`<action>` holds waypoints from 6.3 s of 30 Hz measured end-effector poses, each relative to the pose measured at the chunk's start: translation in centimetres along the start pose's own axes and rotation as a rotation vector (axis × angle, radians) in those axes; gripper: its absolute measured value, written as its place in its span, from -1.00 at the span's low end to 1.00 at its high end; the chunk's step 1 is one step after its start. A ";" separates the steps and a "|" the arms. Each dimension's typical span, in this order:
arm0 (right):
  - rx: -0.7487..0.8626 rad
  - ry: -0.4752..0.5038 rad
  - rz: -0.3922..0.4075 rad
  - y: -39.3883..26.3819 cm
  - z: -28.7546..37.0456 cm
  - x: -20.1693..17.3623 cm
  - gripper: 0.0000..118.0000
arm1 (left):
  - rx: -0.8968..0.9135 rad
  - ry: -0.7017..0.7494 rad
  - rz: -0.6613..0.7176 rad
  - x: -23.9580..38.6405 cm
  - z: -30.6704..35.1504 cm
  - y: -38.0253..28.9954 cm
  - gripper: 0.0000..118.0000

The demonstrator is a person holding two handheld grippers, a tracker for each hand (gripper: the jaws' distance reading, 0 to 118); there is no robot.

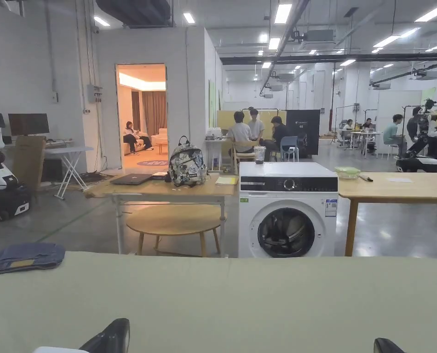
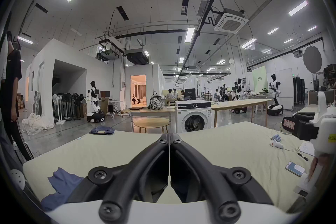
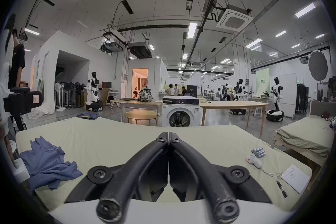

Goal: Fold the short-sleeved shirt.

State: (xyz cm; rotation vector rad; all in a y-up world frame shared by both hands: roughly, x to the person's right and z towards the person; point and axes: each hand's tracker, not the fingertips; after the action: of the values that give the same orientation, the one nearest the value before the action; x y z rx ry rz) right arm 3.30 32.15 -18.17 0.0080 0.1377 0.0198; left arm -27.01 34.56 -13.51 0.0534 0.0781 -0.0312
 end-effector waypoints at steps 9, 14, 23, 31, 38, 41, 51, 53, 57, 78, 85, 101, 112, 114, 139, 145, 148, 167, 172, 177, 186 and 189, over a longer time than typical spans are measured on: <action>-0.001 -0.008 0.002 0.0 0.1 0.0 -1.00 | -0.001 0.005 0.005 -0.1 0.0 -0.1 -1.00; -0.001 -0.010 0.001 0.1 0.1 0.0 -1.00 | 0.001 0.004 0.008 -0.2 0.0 0.1 -1.00; 0.001 -0.007 0.006 0.1 0.2 -0.1 -1.00 | -0.004 -0.001 -0.002 0.0 0.0 -0.1 -1.00; 0.001 -0.005 0.008 0.1 0.1 -0.1 -1.00 | -0.010 -0.006 0.003 0.0 -0.1 -0.3 -1.00; -0.001 -0.004 0.013 0.2 0.1 -0.2 -1.00 | -0.004 -0.002 0.008 -0.1 0.0 -0.2 -1.00; 0.005 -0.002 0.017 0.3 0.2 -0.4 -1.00 | -0.005 -0.004 0.008 -0.1 -0.1 -0.2 -1.00; -0.002 -0.001 0.013 0.1 0.1 -0.6 -1.00 | -0.014 -0.008 0.008 -0.3 0.0 -0.3 -1.00; -0.011 0.023 0.011 -0.2 -0.3 -1.3 -1.00 | -0.018 -0.001 0.003 -1.1 0.6 -0.4 -1.00; -0.037 0.143 -0.010 -1.1 -1.5 -4.0 -1.00 | -0.050 0.092 -0.023 -4.1 2.5 -1.3 -1.00; -0.137 0.384 -0.078 -4.4 -3.7 -9.1 -1.00 | -0.609 0.073 0.016 -19.8 -1.6 -10.1 0.11; -0.239 0.300 -0.130 -6.0 -3.2 -5.9 -1.00 | -1.022 0.134 0.159 -27.5 -10.0 -25.1 -0.35; -0.304 0.215 -0.289 -8.6 -1.2 -0.6 -1.00 | -0.595 0.196 0.160 -31.9 -11.1 -4.5 -1.00; -0.279 0.172 -0.359 -8.8 0.1 1.9 -1.00 | -0.352 -0.007 -0.049 -19.9 -18.4 8.8 -1.00; -0.268 0.146 -0.360 -8.5 0.7 2.8 -1.00 | -0.391 -0.142 0.059 -14.7 -20.3 4.9 -1.00; -0.309 -0.160 -0.246 -6.9 8.5 11.9 -1.00 | -0.738 -1.155 0.040 26.7 -4.4 -19.4 -0.24; -0.287 -0.057 -0.219 -6.6 6.7 9.8 -1.00 | -0.516 -0.785 0.098 11.1 -5.1 -11.2 -0.28; -0.280 -0.017 -0.226 -6.2 5.9 8.6 -1.00 | -0.416 -0.600 0.070 5.1 -3.4 -8.0 -1.00; -0.340 0.017 -0.292 -9.1 7.4 9.1 -1.00 | -0.735 -0.541 0.099 -1.3 -19.1 -13.3 -0.11; -0.387 -0.078 -0.310 -11.3 8.6 11.5 -1.00 | -0.928 -0.411 0.026 0.4 -28.3 -20.2 -0.01; -0.439 -0.183 -0.325 -12.6 9.8 13.7 -1.00 | -1.147 -0.333 0.103 1.3 -31.3 -26.0 -0.34; -0.633 -0.269 -0.400 -15.6 9.9 13.5 0.17 | -1.059 -0.346 0.058 1.4 -30.4 -25.5 -1.00; -0.733 -0.362 -0.449 -17.9 7.8 13.7 0.05 | -1.043 -0.341 0.074 1.5 -29.4 -25.1 -1.00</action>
State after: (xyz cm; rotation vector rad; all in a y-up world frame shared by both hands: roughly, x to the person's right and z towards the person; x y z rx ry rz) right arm 18.30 14.48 -12.46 -0.7479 -0.2376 -0.3787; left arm -28.56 11.07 -44.18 -0.9891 -0.2546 0.0770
